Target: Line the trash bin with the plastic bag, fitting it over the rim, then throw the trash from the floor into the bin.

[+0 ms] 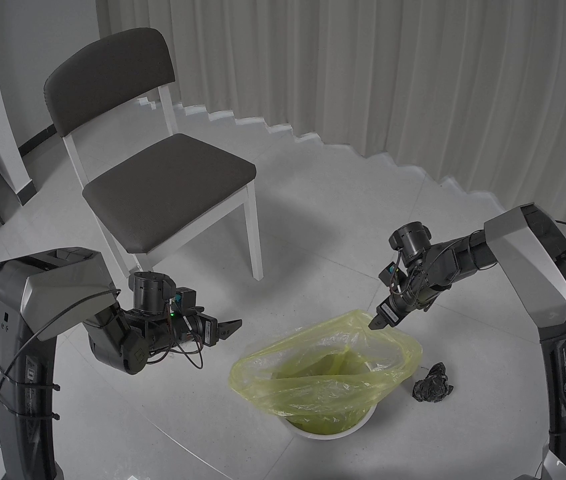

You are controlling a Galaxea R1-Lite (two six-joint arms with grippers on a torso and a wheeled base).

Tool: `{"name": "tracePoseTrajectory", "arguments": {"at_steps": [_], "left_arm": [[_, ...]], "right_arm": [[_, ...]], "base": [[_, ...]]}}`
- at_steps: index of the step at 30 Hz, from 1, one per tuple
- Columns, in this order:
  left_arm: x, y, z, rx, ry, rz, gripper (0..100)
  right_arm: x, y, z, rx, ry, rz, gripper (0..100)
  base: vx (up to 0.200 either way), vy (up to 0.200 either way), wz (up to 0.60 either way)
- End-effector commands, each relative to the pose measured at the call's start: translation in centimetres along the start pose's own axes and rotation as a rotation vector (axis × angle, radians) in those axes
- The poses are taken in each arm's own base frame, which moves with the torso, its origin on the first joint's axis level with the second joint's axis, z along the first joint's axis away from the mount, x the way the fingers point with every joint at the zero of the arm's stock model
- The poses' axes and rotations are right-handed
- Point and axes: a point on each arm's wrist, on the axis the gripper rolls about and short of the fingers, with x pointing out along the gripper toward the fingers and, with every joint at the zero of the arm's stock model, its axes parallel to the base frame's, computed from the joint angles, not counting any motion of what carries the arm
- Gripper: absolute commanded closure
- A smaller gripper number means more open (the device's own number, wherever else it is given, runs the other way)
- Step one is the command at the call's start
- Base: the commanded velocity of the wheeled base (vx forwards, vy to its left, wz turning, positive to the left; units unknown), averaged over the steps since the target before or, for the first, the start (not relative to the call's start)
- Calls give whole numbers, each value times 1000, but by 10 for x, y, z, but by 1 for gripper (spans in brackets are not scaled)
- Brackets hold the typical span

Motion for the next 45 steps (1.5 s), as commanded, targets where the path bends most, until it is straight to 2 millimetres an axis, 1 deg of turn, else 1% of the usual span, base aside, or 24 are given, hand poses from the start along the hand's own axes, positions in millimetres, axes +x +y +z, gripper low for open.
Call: {"name": "tracePoseTrajectory", "arguments": {"at_steps": [1, 4, 5, 7, 11, 12, 15, 19, 21, 22, 23, 24, 25, 26, 29, 31, 34, 39, 41, 42, 43, 45], "left_arm": [[0, 0, -1, -2, 4, 1, 0], [0, 0, -2, -1, 7, 1, 0], [2, 0, -4, -3, 11, 0, 0], [5, 0, -9, -4, 23, -3, 0], [7, 0, -11, 2, 0, -3, 0], [8, 1, -12, 3, -3, -1, 0], [10, 1, -13, 3, -4, -1, 0], [12, 1, -14, 4, -3, -2, 0], [13, 2, -16, 2, 2, -3, 0], [13, 2, -16, 2, 2, -3, 0], [13, 2, -17, 2, 3, -3, 0], [13, 2, -17, 1, 5, -3, 0], [13, 1, -17, 2, 5, -4, 0], [13, 1, -17, 1, 5, -3, 0], [13, 2, -17, 1, 3, -1, 0], [12, 3, -17, 0, 4, 0, 0], [12, 3, -17, 0, 4, 0, 0], [12, 3, -17, -7, 4, 0, 0], [12, 2, -17, -13, 4, -1, 0], [12, 2, -16, -13, 1, 0, 0], [11, 2, -16, -13, 1, -1, 0], [10, 3, -15, -12, -5, 0, 0]], "right_arm": [[-4, 12, 0, -19, 1, 19, 0], [-3, 18, 0, -30, 2, 43, 0], [2, 22, -1, -36, 9, 49, 0], [18, 25, -8, -36, 37, 56, 0], [36, 24, -9, -39, 17, 54, 0], [40, 24, -8, -36, 12, 51, 100], [50, 22, -2, -27, -6, 42, 100], [56, 17, 11, -23, -53, 23, 100], [63, 13, 21, -21, -77, 13, 100], [66, 12, 21, -21, -71, 14, 100], [78, 18, 10, -22, -7, 39, 100], [80, 19, 7, -21, 8, 45, 100], [92, 28, -6, -14, 85, 75, 100], [98, 33, -13, -7, 127, 90, 100], [114, 48, -30, 5, 224, 126, 100], [119, 53, -37, 11, 269, 140, 100], [120, 57, -41, 9, 300, 150, 100], [113, 54, -34, 11, 275, 144, 100], [103, 51, -25, 14, 246, 133, 100], [99, 49, -22, 16, 236, 129, 0], [98, 49, -20, 17, 230, 127, 0], [82, 44, -8, 18, 190, 111, 0]], "base": [[0, 0, 0], [0, 0, 0], [0, 0, 0], [0, 0, 0], [0, 0, 0], [0, 0, 0], [0, 0, 0], [0, 0, 0], [0, 0, 0], [0, 0, 0], [0, 0, 0], [0, 0, 0], [0, 0, 0], [0, 0, 0], [0, 0, 0], [0, 0, 0], [0, 0, 0], [0, 0, 0], [0, 0, 0], [0, 0, 0], [0, 0, 0], [0, 0, 0]]}}
